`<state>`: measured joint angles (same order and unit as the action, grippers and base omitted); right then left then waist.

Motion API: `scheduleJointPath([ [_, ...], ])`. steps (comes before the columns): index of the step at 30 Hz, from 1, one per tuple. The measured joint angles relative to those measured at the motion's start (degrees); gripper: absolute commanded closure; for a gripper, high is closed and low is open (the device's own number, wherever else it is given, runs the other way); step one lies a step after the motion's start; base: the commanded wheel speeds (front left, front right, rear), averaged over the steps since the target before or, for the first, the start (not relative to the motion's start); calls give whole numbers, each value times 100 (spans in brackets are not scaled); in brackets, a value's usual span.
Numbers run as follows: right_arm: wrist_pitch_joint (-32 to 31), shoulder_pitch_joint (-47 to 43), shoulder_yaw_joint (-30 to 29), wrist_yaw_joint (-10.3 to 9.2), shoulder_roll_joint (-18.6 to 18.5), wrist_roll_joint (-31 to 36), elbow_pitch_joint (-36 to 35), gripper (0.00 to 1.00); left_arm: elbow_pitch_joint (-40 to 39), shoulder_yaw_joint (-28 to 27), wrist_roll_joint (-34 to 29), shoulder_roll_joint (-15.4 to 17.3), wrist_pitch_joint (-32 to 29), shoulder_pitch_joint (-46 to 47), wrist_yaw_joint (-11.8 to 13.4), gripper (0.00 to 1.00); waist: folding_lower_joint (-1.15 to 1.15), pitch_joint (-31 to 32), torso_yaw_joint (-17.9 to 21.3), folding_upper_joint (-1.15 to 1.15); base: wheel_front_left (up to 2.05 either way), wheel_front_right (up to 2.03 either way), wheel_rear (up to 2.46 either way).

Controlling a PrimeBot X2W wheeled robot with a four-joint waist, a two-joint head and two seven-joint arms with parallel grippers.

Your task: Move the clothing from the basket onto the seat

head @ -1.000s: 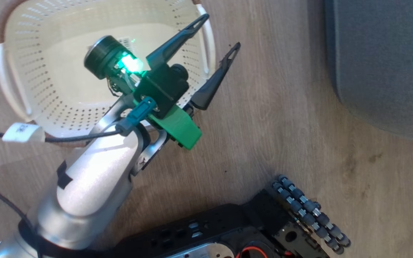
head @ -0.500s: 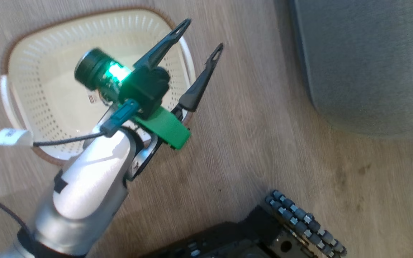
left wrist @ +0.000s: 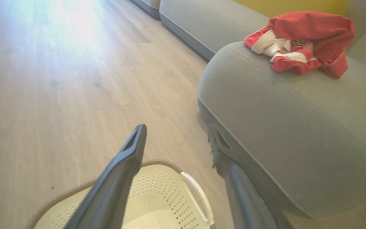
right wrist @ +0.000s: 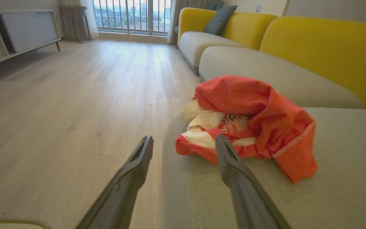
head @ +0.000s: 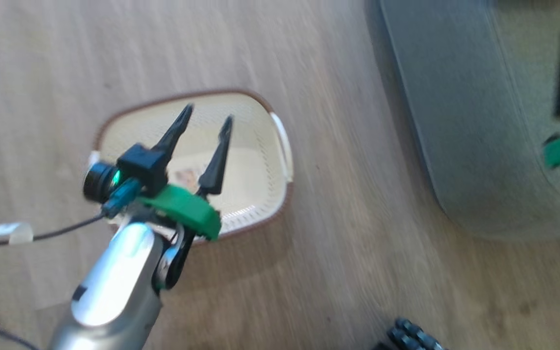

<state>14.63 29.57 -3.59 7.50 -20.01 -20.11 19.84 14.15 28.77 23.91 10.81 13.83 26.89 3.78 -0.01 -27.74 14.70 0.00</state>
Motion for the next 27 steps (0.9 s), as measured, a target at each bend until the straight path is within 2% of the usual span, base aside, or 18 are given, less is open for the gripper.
scheduleJointPath([
  [4, 0, -515, 62, 1, 320, 344, -236, 0, 298, -253, 75, -20, 37, -338, 46, 0, 0, 380, -323, 0, 0, 0, 0],
  [6, -1, -760, 108, 0, 553, 419, -220, 0, 433, -465, 78, -58, 38, -544, 46, 0, 0, 625, -565, 0, 0, 0, 0],
  [10, -1, -965, 146, 0, 780, 557, -135, 0, 530, -755, 40, -168, 40, -704, 36, 0, 0, 934, -850, 0, 0, 0, 0],
  [14, -1, -1159, 141, 0, 955, 708, -79, 0, 544, -1067, -24, -268, 41, -884, 21, 0, 0, 1164, -1019, 0, 0, 0, 0],
  [19, -1, -1447, 156, 0, 1280, 906, 27, 0, 547, -1579, -170, -375, 44, -1246, -114, 0, 0, 1497, -1200, 0, 0, 0, 0],
  [27, -1, -1594, 186, 0, 1521, 1107, 190, 0, 521, -2102, -445, -586, 44, -1524, -337, 0, 0, 1696, -1241, 0, 0, 0, 0],
])
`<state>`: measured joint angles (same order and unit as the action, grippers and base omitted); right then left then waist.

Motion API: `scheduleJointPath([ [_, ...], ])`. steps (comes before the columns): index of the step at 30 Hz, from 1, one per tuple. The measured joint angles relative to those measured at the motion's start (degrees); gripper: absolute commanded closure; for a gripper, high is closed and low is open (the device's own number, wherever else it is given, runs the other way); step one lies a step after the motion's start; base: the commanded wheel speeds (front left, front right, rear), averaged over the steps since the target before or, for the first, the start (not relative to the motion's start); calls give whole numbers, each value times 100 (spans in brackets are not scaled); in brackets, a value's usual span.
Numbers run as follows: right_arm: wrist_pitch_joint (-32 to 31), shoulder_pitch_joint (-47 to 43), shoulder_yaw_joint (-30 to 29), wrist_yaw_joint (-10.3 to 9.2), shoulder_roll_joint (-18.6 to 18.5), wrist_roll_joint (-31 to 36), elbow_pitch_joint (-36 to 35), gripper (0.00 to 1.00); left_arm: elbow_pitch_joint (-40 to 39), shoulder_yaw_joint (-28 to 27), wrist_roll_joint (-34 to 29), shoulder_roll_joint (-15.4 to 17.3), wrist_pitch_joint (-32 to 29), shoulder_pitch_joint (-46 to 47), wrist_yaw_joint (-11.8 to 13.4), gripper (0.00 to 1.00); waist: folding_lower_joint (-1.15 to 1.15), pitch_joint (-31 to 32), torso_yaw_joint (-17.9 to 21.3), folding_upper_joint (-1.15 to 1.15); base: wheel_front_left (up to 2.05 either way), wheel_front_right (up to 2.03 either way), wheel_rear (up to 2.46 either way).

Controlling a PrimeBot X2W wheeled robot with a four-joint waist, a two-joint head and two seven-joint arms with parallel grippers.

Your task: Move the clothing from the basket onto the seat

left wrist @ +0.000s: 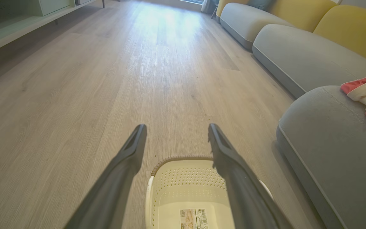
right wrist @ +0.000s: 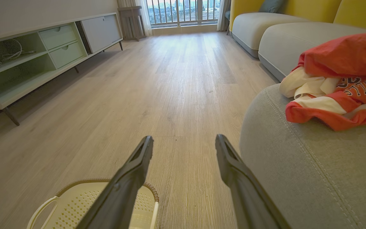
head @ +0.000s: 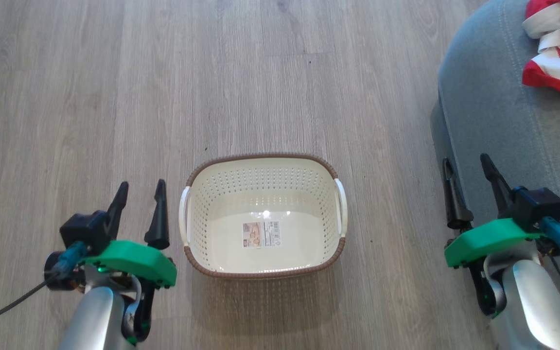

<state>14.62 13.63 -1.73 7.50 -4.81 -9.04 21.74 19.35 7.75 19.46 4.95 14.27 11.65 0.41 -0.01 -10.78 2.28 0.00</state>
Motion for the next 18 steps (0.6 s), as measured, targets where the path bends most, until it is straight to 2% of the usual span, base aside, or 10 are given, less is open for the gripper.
scheduleJointPath([
  [18, 0, -14, 14, 0, 67, 97, 74, 0, -2, -463, -339, -224, 0, -147, -276, 0, 0, 211, 0, 0, 0, 0, 0],
])
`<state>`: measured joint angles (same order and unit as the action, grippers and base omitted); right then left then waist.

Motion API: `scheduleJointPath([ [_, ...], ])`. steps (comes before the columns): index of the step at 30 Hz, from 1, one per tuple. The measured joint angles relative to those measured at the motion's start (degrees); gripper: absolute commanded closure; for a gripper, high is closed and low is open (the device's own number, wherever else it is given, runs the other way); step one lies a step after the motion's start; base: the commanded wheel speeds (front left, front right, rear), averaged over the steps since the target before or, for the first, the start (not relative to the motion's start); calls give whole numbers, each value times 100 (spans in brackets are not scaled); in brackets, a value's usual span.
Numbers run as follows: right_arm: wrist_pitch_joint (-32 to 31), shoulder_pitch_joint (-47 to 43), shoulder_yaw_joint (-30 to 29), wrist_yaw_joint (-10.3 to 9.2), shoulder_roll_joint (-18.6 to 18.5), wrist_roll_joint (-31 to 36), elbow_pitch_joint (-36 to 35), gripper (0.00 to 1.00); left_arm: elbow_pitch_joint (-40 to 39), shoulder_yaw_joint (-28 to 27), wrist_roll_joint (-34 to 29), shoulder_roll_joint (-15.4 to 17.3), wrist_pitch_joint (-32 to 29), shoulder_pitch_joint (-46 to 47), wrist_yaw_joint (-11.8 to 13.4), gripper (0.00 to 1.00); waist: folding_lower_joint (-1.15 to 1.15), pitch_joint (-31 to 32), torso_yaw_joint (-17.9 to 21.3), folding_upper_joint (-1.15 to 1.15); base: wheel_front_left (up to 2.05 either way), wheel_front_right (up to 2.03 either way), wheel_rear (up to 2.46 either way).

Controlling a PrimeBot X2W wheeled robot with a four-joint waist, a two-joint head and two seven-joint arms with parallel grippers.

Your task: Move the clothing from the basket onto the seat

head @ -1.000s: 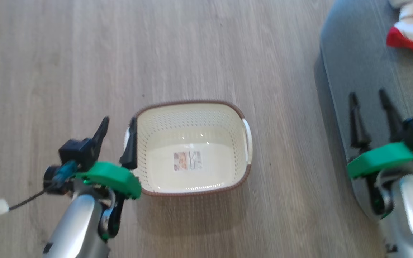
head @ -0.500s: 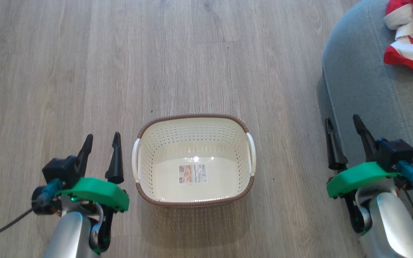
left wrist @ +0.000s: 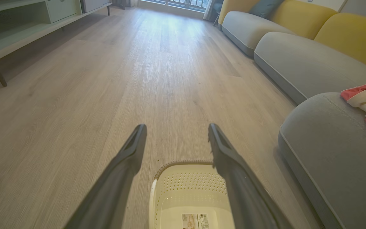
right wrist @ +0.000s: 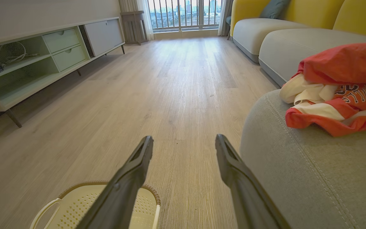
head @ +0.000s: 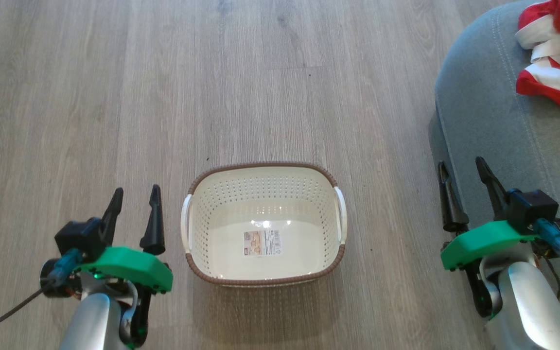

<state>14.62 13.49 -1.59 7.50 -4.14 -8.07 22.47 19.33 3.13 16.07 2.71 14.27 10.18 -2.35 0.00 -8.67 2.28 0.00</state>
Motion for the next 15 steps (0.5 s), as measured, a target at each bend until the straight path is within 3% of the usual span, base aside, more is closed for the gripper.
scheduleJointPath([
  [15, 0, -131, 46, 0, 5, 0, 94, 0, 36, -121, -53, -26, 0, -188, -7, 0, 0, 312, 75, 0, 0, 0, 0],
])
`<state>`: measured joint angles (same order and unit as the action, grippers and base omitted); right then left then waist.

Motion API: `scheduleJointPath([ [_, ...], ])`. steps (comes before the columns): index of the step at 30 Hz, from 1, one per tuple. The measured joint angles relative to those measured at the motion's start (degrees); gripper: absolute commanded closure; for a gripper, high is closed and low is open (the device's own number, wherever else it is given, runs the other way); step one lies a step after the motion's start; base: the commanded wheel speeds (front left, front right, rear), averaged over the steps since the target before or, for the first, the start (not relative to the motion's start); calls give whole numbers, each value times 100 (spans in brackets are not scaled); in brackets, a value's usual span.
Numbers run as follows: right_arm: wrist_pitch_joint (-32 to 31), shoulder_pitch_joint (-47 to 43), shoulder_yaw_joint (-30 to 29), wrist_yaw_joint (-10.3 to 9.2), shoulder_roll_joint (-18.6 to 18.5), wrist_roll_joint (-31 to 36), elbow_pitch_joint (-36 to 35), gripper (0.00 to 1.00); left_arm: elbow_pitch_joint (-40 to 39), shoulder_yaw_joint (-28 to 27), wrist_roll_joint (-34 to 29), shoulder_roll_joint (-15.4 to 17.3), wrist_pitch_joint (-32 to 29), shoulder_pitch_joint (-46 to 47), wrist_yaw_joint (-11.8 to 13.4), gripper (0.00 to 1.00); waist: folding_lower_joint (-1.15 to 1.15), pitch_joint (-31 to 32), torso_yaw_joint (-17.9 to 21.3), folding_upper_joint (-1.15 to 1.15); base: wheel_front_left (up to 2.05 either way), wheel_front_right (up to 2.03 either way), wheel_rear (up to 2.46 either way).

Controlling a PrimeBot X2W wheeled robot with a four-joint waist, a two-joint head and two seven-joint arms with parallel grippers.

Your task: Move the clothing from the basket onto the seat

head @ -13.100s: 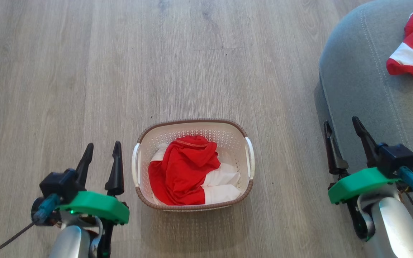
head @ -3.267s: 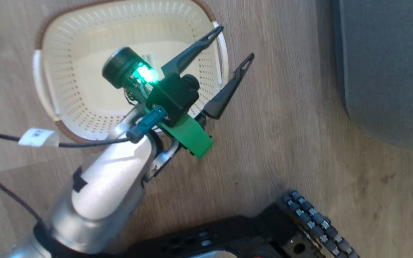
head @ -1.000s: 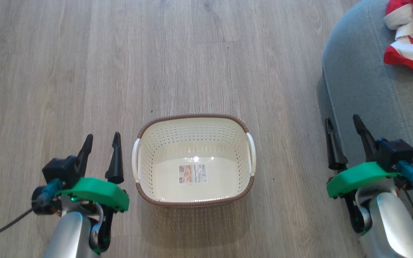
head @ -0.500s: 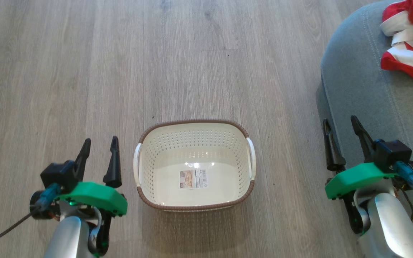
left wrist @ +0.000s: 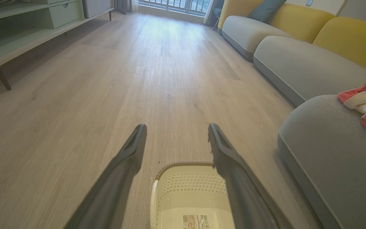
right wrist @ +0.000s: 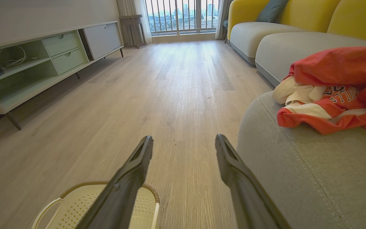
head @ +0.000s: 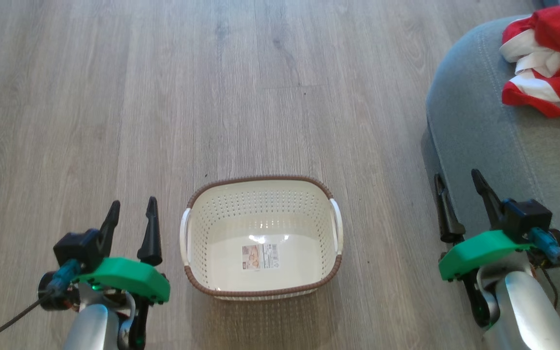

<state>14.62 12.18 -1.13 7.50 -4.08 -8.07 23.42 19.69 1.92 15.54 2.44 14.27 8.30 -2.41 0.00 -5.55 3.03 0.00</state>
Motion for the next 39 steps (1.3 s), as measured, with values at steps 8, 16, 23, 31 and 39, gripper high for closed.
scheduleJointPath([
  [8, 0, -8, 10, 0, -1, -1, 4, 0, -12, 2, 2, -1, 0, -1, 8, 0, 0, 0, 36, 0, 0, 0, 0],
  [16, 0, -8, 10, 0, -1, -1, 3, 0, -33, 0, 18, -1, 0, -1, 16, 0, 0, -37, 41, 0, 0, 0, 0],
  [23, -5, -21, 18, 1, 10, -2, 127, 100, 35, 3, 12, -8, -15, -21, 9, 100, 1, -65, 39, 0, 0, 0, 0],
  [31, -113, -255, -4, 1, 20, -367, 365, 100, 282, -4, 347, -21, -132, -259, 7, 100, 1, -33, 21, 0, 0, 0, 0],
  [39, -261, -256, -35, 1, 22, -966, 274, 100, 240, -23, 896, -22, -268, -260, -18, 100, 1, 10, -3, 0, 0, 0, 0],
])
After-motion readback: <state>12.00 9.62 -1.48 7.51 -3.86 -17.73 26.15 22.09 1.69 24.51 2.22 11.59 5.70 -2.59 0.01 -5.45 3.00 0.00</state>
